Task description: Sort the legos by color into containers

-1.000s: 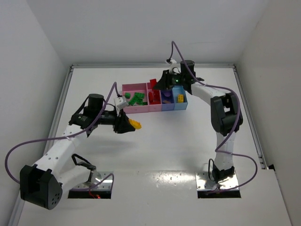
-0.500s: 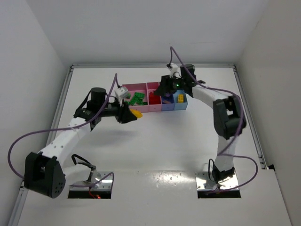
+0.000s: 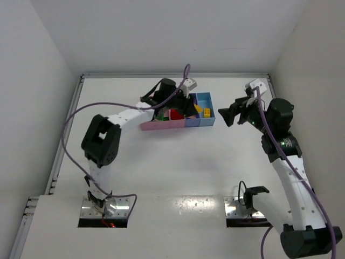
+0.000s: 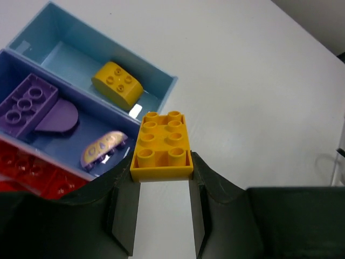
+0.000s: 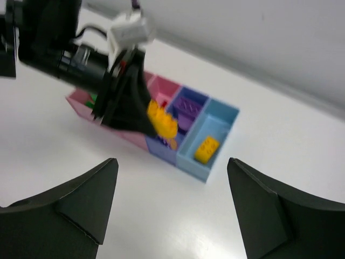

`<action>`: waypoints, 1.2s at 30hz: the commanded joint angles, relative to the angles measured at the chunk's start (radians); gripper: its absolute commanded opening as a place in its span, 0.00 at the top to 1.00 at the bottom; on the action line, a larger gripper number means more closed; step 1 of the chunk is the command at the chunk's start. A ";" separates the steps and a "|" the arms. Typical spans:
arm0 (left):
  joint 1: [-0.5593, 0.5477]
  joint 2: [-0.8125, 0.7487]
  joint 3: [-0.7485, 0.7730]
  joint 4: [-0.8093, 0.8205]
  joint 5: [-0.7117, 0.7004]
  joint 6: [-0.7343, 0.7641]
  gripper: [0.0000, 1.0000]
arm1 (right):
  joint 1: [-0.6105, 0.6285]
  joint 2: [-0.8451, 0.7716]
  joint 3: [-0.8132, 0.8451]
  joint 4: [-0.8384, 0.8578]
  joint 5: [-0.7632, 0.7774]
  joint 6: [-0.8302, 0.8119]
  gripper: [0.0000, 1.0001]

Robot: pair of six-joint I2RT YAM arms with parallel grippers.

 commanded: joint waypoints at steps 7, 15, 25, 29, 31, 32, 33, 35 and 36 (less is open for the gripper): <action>-0.037 0.389 0.520 -0.109 -0.139 -0.022 0.94 | -0.128 -0.036 -0.121 -0.109 -0.036 -0.006 0.18; -0.037 0.506 0.654 -0.129 -0.170 -0.031 0.72 | -0.159 -0.003 -0.141 -0.089 -0.095 0.003 0.17; -0.055 0.367 0.628 -0.138 -0.249 -0.033 0.06 | -0.159 -0.012 -0.151 -0.080 -0.113 0.022 0.17; -0.055 0.198 0.484 -0.162 -0.319 0.004 0.00 | -0.159 -0.012 -0.128 -0.080 -0.133 0.034 0.17; -0.055 0.052 0.354 -0.194 -0.395 0.033 0.00 | -0.159 -0.012 -0.128 -0.091 -0.133 0.034 0.15; -0.055 0.000 0.305 -0.207 -0.423 0.044 0.00 | -0.159 -0.003 -0.128 -0.091 -0.123 0.034 0.14; -0.055 -0.052 0.251 -0.217 -0.447 0.053 0.00 | -0.159 -0.003 -0.128 -0.091 -0.123 0.034 0.14; -0.037 -0.227 0.065 -0.227 -0.506 0.084 0.00 | -0.159 0.026 -0.150 -0.091 -0.098 0.034 0.12; -0.023 -0.287 0.004 -0.227 -0.517 0.093 0.00 | -0.159 0.037 -0.166 -0.082 -0.098 0.034 0.10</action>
